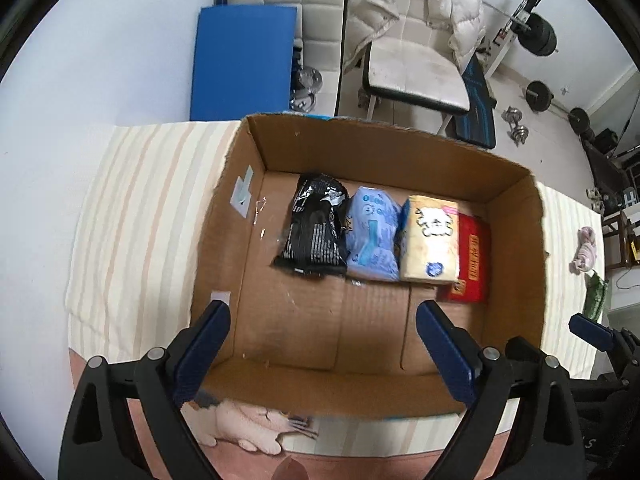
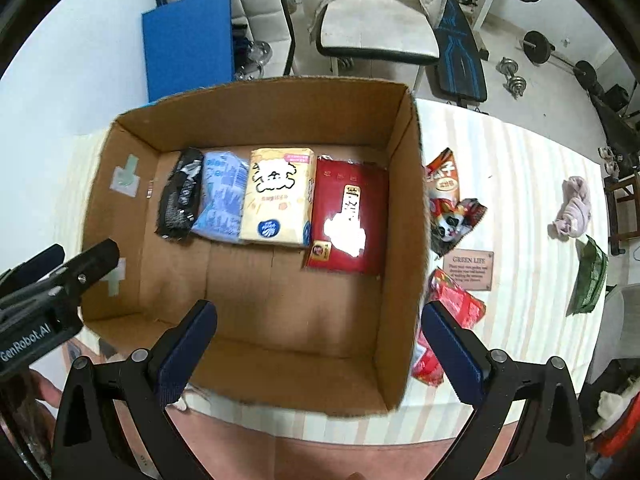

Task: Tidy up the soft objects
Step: 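Carry both bags into the box and open both tools, then move both tools back over the red snack bag and green bag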

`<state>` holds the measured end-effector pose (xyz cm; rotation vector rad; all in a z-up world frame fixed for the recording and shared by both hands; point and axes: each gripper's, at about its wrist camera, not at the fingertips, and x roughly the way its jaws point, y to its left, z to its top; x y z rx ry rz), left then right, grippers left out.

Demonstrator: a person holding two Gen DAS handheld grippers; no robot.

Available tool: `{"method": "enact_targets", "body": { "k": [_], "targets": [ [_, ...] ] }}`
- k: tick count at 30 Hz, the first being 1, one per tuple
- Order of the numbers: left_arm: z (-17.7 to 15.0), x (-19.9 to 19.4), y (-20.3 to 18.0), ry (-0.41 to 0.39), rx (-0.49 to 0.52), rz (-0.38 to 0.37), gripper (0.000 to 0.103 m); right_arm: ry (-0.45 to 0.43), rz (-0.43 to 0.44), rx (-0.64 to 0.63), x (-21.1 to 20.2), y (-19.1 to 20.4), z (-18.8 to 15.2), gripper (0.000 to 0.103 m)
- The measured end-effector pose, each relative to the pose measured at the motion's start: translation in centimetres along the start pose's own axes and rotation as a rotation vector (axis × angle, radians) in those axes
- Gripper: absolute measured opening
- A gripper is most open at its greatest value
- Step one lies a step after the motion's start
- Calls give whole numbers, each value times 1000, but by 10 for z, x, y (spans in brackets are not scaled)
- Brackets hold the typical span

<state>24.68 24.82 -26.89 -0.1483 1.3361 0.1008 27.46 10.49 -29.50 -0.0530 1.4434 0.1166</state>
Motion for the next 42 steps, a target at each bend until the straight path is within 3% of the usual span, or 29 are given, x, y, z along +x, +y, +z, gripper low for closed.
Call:
{"method": "enact_targets", "body": {
  "k": [15,25,30,35,38,42],
  "targets": [
    [-65,-101,-20,-158,40,52,95,-175,45,-7,-104,-9,-78,103],
    [-72,-126,-54,-191,55,37,95,-235,110,18,-134,-29,-97,103],
    [-62,-128,-109,-208,163,73,95,-277,126,97,-143,-78,-103,103],
    [-41,-104,-188,-166,337,76,95,-257,85,206,-141,-157,-109,103],
    [-33,-68,-243,-87,471,72,95,-226,36,279,-134,-215,-113,103],
    [-28,-3,-309,77,635,99,95,-165,-30,352,-114,-292,-116,103]
  ]
}}
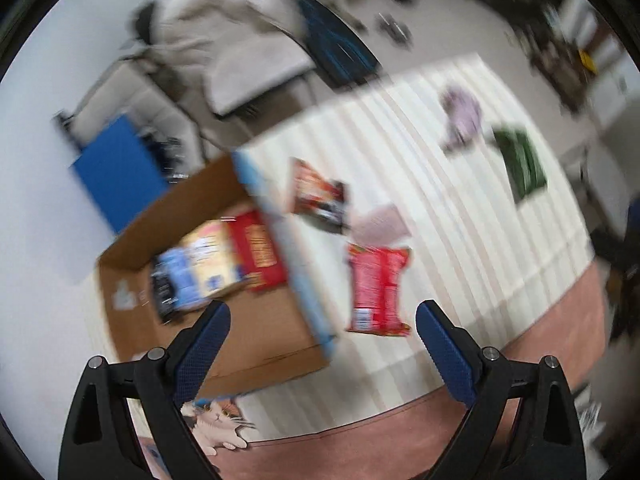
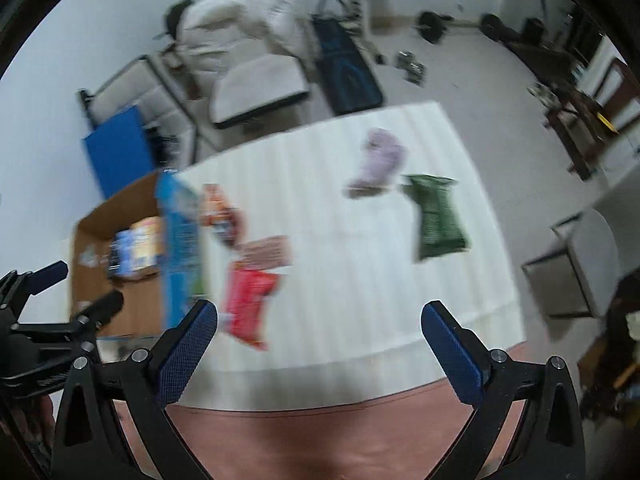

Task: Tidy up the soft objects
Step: 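Move both tools back over the red snack bag and green bag, then grasp the red snack bag with the left tool while the right tool grasps the green bag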

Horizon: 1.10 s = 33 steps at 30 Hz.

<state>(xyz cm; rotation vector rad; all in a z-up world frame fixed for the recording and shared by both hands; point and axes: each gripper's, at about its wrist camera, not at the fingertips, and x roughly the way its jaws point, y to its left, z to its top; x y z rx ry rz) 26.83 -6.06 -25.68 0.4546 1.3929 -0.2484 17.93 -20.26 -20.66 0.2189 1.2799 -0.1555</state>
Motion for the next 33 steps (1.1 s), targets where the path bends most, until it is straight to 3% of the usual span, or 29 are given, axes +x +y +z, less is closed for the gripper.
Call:
{"method": "enact_targets", "body": {
  "k": [6,10,14,18,21,24,29,32,33],
  "targets": [
    [44,107,-46,289,148,2,95,119,-74,20,50,-74,21,103],
    [50,165,-56,432,157,22,95,181,-80,12,86,-100,32,103],
    [50,196,-63,520,138,8,95,244,-69,-8,121,-106,40,103],
    [37,228,-71,662,124,-47,95,291,-79,-27,157,-108,55,103],
    [33,234,-70,660,76,-52,88,324,-101,-26,187,-115,70,103],
    [36,225,-64,636,-13,-125,52,358,-121,-20,215,-122,84,103],
    [47,210,-59,542,-171,-189,47,391,-133,16,251,-129,102,100],
    [53,203,-58,497,-240,-226,46,411,-146,41,265,-131,108,82],
    [55,200,-55,479,-258,-233,46,416,-147,48,268,-132,109,69]
  ]
}}
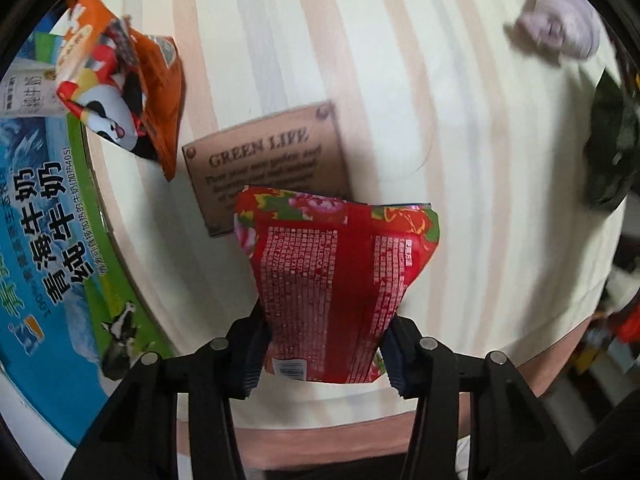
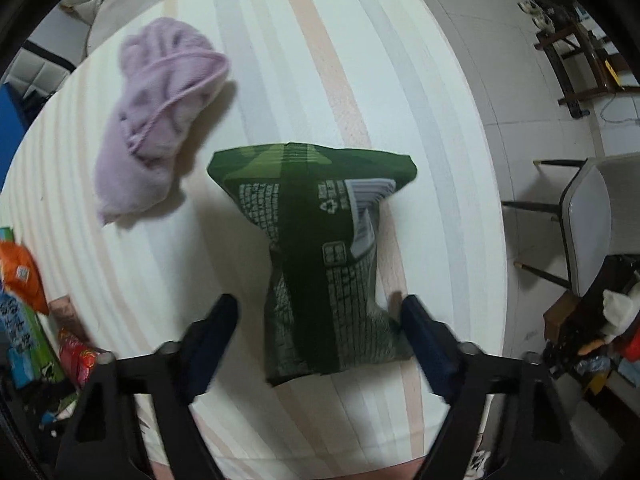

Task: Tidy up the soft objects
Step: 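Grasp the red snack bag with the left tool while the right tool grasps the green bag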

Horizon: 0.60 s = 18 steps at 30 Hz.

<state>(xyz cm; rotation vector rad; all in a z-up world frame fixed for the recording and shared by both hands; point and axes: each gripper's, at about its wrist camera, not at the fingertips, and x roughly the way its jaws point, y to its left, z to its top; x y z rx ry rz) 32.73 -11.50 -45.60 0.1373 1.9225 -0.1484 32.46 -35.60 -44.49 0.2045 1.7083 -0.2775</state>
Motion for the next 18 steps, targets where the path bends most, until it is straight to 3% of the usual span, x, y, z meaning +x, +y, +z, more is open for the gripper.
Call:
{"method": "enact_targets", "body": {
  "k": [1,4,11,12,18],
  "targets": [
    [0,-4,0,-24,-16,-6,46,7,2,5,2,-1,1,60],
    [-1,-11,4,-77,-44,-25,45,19,13,-8,2,2,-6,51],
    [-12,-4,-5,-107,0,-4,49,69,41,-112,6,23,-65,48],
    [-28,7,-10,-99,9,-1,49,71,42,-121,7,27,-71,48],
    [-43,13,-22,-127,37,32,50,55,4,-121,13,44,-81,50]
  ]
}}
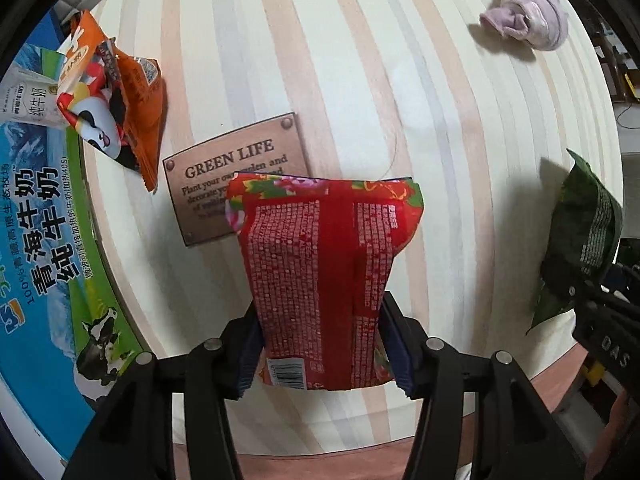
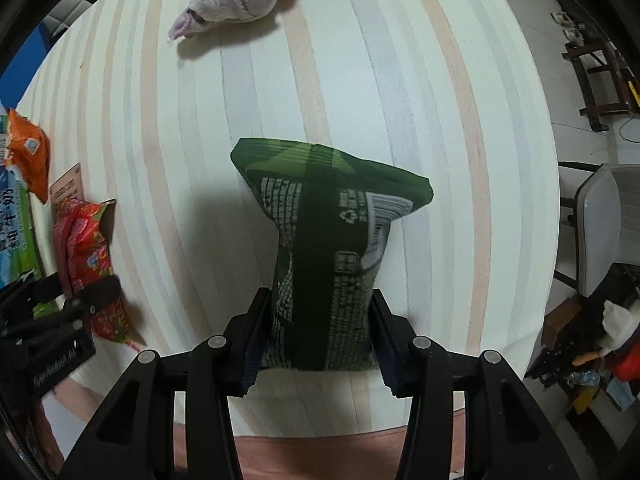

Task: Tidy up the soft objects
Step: 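Grasp the red snack bag with the left tool while the right tool grasps the green bag, then carry both bags into the box and open both tools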

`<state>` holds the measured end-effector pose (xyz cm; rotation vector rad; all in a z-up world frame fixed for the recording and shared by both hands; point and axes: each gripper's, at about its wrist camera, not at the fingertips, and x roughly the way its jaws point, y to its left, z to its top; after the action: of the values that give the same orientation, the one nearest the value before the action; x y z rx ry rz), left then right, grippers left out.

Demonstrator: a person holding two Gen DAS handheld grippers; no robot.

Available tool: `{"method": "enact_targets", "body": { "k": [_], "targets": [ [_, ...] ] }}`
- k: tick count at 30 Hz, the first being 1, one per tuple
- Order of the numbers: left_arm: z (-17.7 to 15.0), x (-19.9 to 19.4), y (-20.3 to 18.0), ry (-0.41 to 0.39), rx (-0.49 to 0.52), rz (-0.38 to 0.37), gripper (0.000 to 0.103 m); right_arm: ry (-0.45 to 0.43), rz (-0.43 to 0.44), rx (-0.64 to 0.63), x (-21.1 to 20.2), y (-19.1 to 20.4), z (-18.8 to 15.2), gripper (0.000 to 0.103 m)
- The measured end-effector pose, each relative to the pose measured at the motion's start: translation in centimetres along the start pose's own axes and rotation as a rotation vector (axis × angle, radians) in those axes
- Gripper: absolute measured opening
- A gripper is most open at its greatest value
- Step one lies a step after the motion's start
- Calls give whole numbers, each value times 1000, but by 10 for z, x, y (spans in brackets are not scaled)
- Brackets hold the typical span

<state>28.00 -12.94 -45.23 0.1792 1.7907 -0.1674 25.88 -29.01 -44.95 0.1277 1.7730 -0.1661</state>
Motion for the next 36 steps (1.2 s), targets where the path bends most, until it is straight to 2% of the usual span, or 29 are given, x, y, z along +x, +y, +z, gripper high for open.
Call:
{"method": "enact_targets", "body": {
  "k": [2,5,6,9,13,18,21,22,24,28,31,36],
  "targets": [
    [-8,4,-8,-23,-6,3,45,4,-17,13,3,5,-2,51],
    [-21,-4,-13,-58,4,8,43,-7,-32,16,1,9,0,46],
    [-26,-6,-15,-72,13,9,43,-16,-30,20,-3,11,-2,43],
    [-44,-26,-14,-128,24,1,43,-51,0,20,-19,25,-12,41],
    [-66,-70,0,-220,7,-47,42,-122,63,2,-59,45,-31,40],
    [-106,-142,36,-363,-12,-84,42,-215,146,-56,-117,79,-60,40],
    [-121,-184,76,-425,-20,-101,42,-267,189,-110,-153,111,-83,40],
    [-122,-194,92,-438,-28,-107,42,-281,204,-131,-162,108,-91,40],
    [-131,-213,120,-458,-43,-110,42,-308,241,-179,-185,141,-103,40],
    [-135,-222,191,-468,-97,-96,42,-323,300,-267,-214,204,-124,40],
    [-135,-220,244,-450,-143,-67,42,-320,316,-329,-219,264,-131,40],
    [-127,-191,324,-327,-219,-65,42,-288,341,-376,-199,364,-128,40]
  ]
}}
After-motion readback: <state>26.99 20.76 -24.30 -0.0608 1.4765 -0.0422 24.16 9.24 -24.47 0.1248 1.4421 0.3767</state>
